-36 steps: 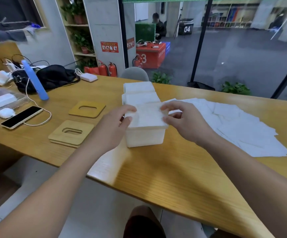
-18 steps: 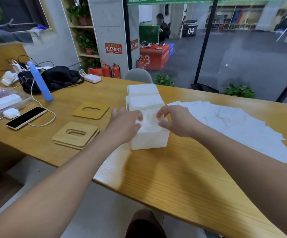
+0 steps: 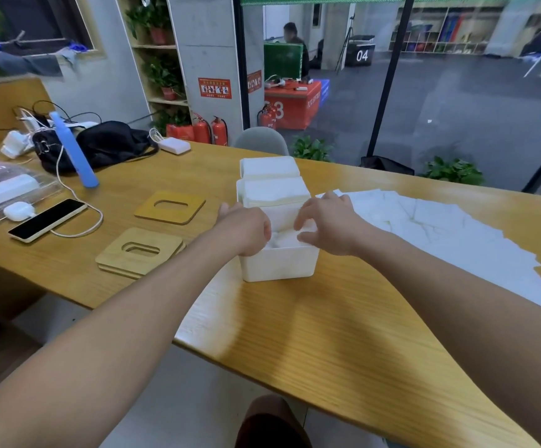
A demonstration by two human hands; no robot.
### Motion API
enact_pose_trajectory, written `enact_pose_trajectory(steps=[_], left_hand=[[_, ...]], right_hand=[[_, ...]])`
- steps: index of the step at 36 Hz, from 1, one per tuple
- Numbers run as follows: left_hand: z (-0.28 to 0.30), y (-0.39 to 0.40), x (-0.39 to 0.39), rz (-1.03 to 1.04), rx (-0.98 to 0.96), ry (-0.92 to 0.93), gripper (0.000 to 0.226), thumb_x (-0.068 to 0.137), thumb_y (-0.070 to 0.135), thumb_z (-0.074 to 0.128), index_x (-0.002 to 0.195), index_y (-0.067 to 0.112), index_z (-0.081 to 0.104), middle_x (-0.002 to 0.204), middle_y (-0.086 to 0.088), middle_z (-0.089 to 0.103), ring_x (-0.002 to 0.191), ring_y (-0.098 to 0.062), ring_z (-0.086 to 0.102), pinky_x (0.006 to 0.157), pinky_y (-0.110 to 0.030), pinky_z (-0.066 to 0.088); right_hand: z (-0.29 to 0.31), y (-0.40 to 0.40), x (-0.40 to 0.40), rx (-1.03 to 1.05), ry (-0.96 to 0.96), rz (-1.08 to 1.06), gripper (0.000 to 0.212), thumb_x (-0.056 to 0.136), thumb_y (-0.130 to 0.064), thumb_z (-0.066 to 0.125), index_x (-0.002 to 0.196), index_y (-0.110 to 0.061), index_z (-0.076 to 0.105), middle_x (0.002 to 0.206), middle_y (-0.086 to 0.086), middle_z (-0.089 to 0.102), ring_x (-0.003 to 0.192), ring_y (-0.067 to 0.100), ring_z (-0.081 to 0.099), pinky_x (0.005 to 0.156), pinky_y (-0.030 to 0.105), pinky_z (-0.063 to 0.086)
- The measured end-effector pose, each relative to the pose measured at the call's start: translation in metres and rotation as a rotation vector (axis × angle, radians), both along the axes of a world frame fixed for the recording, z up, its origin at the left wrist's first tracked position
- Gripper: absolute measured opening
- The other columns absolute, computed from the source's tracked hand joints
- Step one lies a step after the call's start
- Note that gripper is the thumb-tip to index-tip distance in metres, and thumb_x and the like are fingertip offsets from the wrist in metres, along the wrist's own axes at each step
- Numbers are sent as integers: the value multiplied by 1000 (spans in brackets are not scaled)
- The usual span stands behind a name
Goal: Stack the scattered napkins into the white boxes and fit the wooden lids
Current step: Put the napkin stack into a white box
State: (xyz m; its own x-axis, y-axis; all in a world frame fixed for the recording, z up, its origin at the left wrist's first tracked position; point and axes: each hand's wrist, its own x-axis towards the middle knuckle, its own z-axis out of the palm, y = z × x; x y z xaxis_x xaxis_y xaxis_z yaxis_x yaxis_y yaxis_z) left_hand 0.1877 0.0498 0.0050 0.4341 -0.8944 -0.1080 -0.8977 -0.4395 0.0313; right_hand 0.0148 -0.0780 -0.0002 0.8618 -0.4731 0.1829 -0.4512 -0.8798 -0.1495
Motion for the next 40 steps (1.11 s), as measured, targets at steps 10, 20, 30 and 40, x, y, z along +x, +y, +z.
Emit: enact_pose_trajectory(steps=[10, 20, 30, 40], left_hand=[[2, 0, 0, -3, 86, -86, 42, 105, 16, 45, 131, 38, 70, 123, 7, 68, 119, -24, 44, 97, -44, 27], [12, 9, -13, 15, 36, -205, 27, 106, 25, 57, 130, 30, 70, 107, 0, 60, 93, -23, 28, 96, -38, 32], [15, 12, -10, 3, 3, -277, 24, 102, 24, 60, 120, 33, 74, 99, -1, 57, 91, -24, 26, 93, -41, 27], [6, 6, 2, -109, -19, -357, 26, 99, 53, 61, 101, 33, 78, 99, 4, 64, 103, -24, 33, 92, -41, 28]], right_hand=[[10, 2, 11, 43, 278, -12, 35, 106, -47, 52, 138, -41, 64, 118, -8, 65, 111, 20, 32, 95, 43, 25], [9, 0, 15, -6, 164, -17, 51, 88, -55, 81, 133, -35, 70, 121, -12, 72, 116, 20, 56, 102, 40, 35], [17, 3, 15, 54, 197, -42, 45, 89, -52, 83, 126, -30, 73, 115, -11, 68, 109, 19, 56, 105, 42, 39], [20, 2, 16, 245, 223, -38, 41, 90, -35, 86, 128, -27, 75, 127, -10, 70, 112, 15, 62, 95, 31, 53]])
